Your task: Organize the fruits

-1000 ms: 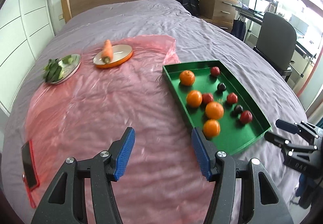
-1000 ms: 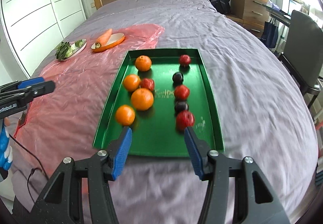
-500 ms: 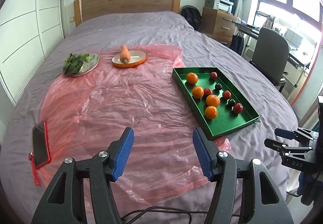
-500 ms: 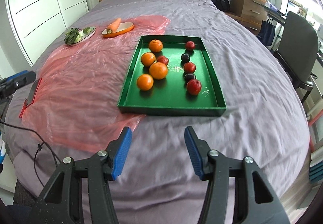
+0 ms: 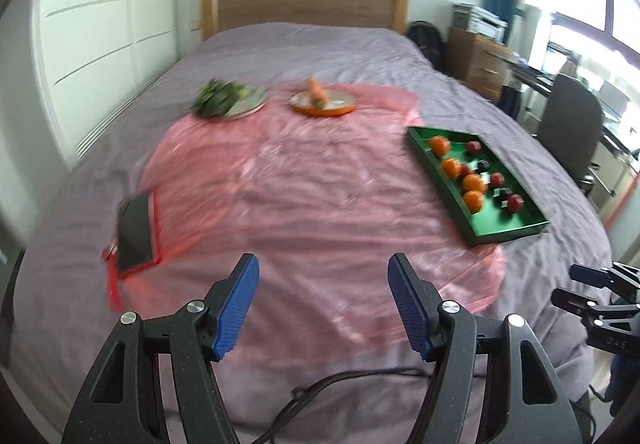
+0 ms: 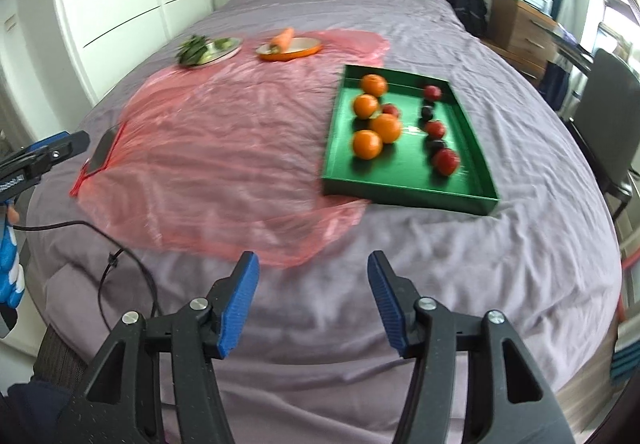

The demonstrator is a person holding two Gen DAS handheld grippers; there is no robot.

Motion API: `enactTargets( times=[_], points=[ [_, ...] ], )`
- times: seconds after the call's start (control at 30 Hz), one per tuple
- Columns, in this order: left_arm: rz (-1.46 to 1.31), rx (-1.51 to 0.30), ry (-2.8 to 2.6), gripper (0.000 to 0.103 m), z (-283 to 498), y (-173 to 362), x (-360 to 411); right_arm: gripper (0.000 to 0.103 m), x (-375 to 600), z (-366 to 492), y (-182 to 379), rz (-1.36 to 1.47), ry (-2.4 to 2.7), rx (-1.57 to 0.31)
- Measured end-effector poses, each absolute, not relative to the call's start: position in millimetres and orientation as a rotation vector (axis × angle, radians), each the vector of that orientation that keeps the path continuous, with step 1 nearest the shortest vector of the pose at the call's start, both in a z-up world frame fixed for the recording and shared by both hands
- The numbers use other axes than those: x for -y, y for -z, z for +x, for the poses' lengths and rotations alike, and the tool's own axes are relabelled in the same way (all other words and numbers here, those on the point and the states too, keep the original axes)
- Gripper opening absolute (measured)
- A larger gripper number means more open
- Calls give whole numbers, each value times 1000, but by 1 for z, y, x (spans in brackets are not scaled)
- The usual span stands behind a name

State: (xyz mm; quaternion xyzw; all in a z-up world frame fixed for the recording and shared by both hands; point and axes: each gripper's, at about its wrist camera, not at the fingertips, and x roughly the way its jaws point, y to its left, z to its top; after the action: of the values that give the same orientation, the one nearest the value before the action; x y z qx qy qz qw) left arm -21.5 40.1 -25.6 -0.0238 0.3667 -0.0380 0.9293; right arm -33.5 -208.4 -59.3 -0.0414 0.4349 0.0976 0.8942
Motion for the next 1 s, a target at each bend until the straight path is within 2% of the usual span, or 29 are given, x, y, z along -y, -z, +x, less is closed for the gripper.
enactTargets(
  times=[0.17,0.37,0.67,1.0],
  points=[
    [-56,-767,-10,61,-35,37,-62,103,178,-40,62,-119,-270,-885],
    [-68,-733,-93,61,-47,27,-77,103,157,-51,54,-125,-310,-824],
    [-64,-666,-155,62,-67,2,-88,103,157,-66,41,-123,-253,-713],
    [-48,-660,-126,63,-82,1,-76,103,167,-74,33,-106,-205,-659]
  ],
)
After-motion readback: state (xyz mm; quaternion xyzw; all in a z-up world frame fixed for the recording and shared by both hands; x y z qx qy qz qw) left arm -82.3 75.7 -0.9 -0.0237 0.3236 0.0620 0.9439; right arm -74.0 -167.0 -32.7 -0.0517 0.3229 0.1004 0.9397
